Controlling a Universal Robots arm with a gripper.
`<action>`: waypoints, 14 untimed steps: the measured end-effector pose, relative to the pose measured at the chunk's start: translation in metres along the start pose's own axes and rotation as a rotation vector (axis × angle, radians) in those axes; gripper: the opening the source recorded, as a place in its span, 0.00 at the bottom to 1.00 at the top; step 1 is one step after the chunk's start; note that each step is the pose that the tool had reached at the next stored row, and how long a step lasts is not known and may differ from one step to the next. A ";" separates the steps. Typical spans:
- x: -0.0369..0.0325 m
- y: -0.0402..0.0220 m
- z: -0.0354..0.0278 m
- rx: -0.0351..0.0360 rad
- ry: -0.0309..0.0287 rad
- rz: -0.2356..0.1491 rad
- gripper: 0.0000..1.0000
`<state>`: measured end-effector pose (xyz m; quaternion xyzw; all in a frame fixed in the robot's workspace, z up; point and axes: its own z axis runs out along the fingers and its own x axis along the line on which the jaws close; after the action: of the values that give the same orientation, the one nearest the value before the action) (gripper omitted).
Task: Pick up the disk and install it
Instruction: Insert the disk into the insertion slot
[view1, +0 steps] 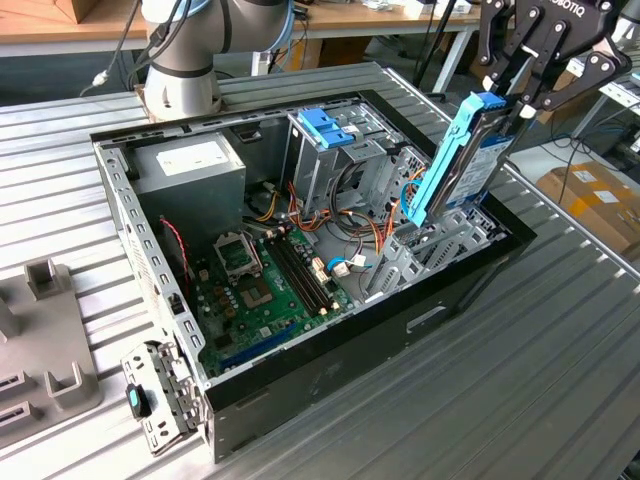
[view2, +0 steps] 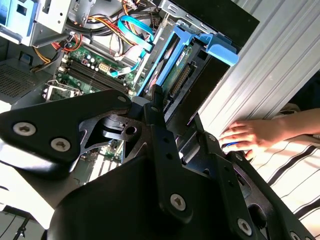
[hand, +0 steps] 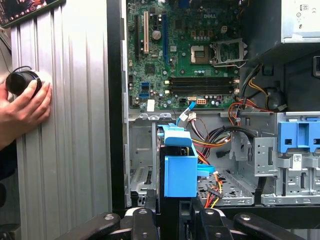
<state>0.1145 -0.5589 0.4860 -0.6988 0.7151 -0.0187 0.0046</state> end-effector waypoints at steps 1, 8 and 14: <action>0.0000 0.0000 0.0007 0.0002 0.0002 0.000 0.35; -0.0001 0.0002 0.0051 0.0007 0.0002 0.000 0.35; -0.0001 0.0002 0.0057 0.0007 0.0001 0.000 0.35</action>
<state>0.1145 -0.5589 0.4803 -0.6988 0.7151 -0.0190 0.0048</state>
